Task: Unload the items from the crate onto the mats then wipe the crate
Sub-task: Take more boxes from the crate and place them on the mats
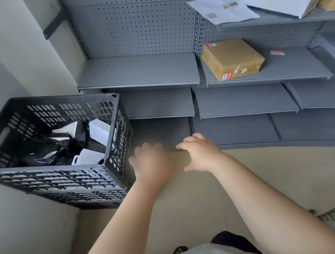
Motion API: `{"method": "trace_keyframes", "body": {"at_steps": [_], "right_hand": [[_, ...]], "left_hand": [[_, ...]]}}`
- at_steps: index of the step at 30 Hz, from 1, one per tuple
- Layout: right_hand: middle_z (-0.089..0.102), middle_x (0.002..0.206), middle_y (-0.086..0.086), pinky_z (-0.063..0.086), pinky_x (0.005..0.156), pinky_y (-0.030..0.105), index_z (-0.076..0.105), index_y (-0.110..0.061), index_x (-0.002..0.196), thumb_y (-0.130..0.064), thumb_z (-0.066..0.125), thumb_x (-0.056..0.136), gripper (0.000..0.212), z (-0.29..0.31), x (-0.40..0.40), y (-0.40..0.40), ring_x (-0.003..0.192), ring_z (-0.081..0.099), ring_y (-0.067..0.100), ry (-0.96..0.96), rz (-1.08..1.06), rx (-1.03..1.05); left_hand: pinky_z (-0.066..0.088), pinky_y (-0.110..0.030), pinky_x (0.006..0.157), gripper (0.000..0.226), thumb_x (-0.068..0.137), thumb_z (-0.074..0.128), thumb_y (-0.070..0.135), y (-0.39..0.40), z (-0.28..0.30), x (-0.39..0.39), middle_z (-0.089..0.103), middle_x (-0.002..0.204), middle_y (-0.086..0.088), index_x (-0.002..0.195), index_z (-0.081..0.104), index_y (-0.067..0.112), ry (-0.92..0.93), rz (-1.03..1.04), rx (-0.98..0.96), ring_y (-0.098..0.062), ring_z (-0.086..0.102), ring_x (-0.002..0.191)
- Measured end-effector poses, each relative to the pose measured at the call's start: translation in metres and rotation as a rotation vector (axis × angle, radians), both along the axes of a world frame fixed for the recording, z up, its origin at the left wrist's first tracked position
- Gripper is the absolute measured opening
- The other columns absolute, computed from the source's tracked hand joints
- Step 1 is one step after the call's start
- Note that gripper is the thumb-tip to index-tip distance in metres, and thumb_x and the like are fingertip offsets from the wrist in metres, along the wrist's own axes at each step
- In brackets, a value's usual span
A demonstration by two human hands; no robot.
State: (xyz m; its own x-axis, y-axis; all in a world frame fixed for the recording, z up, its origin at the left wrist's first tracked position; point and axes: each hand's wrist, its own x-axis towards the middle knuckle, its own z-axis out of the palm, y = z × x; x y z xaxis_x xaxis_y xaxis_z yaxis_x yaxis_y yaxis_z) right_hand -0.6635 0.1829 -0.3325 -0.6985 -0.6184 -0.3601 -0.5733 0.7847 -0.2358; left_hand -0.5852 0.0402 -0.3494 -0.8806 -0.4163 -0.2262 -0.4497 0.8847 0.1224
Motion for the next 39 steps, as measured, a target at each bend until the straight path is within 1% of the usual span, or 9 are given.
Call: {"method": "trace_keyframes", "body": {"at_steps": [5,9,11,14,18,21,25,31,39], "right_hand": [[0.038,0.149,-0.002,0.028,0.111,0.041,0.040,-0.032,0.145,-0.036,0.073,0.080,0.073,-0.005,-0.051,-0.047,0.140,0.021,0.027,-0.004,0.088,-0.009],[0.041,0.147,-0.003,0.028,0.112,0.041,0.043,-0.032,0.144,-0.034,0.074,0.079,0.072,-0.008,-0.104,-0.083,0.138,0.025,0.024,0.002,0.154,-0.063],[0.042,0.147,-0.004,0.030,0.111,0.042,0.043,-0.032,0.143,-0.034,0.074,0.080,0.071,-0.006,-0.132,-0.103,0.138,0.025,0.023,-0.009,0.206,-0.096],[0.042,0.147,-0.003,0.033,0.110,0.046,0.043,-0.031,0.143,-0.035,0.073,0.082,0.068,0.003,-0.164,-0.140,0.138,0.026,0.025,-0.048,0.332,-0.140],[0.044,0.146,-0.002,0.034,0.108,0.047,0.043,-0.027,0.143,-0.035,0.072,0.082,0.068,0.017,-0.192,-0.198,0.136,0.030,0.027,-0.008,0.569,-0.197],[0.046,0.144,-0.001,0.035,0.107,0.046,0.044,-0.025,0.143,-0.036,0.072,0.082,0.068,0.014,-0.209,-0.233,0.134,0.032,0.026,-0.007,0.684,-0.189],[0.046,0.143,-0.002,0.036,0.107,0.045,0.046,-0.025,0.141,-0.034,0.072,0.081,0.065,-0.001,-0.215,-0.265,0.134,0.031,0.025,-0.051,0.779,-0.167],[0.048,0.144,0.000,0.036,0.106,0.042,0.046,-0.022,0.142,-0.025,0.065,0.089,0.056,-0.021,-0.204,-0.312,0.133,0.036,0.026,-0.107,0.832,-0.229],[0.045,0.145,-0.001,0.039,0.105,0.045,0.043,-0.023,0.143,-0.026,0.063,0.091,0.055,-0.052,-0.178,-0.385,0.137,0.031,0.025,-0.177,0.855,-0.065]], "left_hand": [[0.033,-0.047,0.101,0.071,0.082,0.055,0.059,-0.035,-0.002,-0.039,0.038,0.146,-0.003,0.145,0.037,0.034,0.118,0.072,0.058,-0.030,0.034,0.132],[0.029,-0.050,0.107,0.067,0.082,0.056,0.059,-0.074,0.002,-0.073,0.040,0.147,-0.001,0.143,0.040,0.036,0.169,0.156,0.009,-0.030,0.032,0.136],[0.030,-0.050,0.106,0.066,0.082,0.057,0.058,-0.099,0.004,-0.091,0.044,0.144,-0.001,0.142,0.042,0.035,0.191,0.244,-0.009,-0.030,0.035,0.133],[0.033,-0.049,0.102,0.065,0.081,0.058,0.058,-0.127,0.005,-0.109,0.049,0.136,-0.001,0.140,0.044,0.034,0.153,0.398,-0.011,-0.031,0.038,0.128],[0.031,-0.048,0.105,0.070,0.081,0.060,0.058,-0.152,-0.002,-0.128,0.046,0.141,-0.001,0.144,0.041,0.034,0.114,0.590,0.015,-0.031,0.035,0.132],[0.031,-0.047,0.105,0.071,0.081,0.061,0.059,-0.163,-0.005,-0.134,0.045,0.141,-0.001,0.144,0.041,0.034,0.086,0.695,0.027,-0.031,0.035,0.131],[0.034,-0.049,0.101,0.066,0.080,0.062,0.059,-0.174,-0.010,-0.118,0.049,0.134,-0.002,0.139,0.046,0.033,0.039,0.817,0.029,-0.031,0.039,0.127],[0.030,-0.052,0.107,0.068,0.084,0.059,0.057,-0.208,-0.020,-0.089,0.043,0.144,-0.003,0.145,0.039,0.036,-0.021,0.979,0.077,-0.032,0.034,0.134],[0.033,-0.049,0.104,0.069,0.083,0.061,0.055,-0.270,-0.056,-0.065,0.046,0.138,-0.002,0.145,0.038,0.035,-0.116,0.965,0.167,-0.031,0.037,0.129]]}}
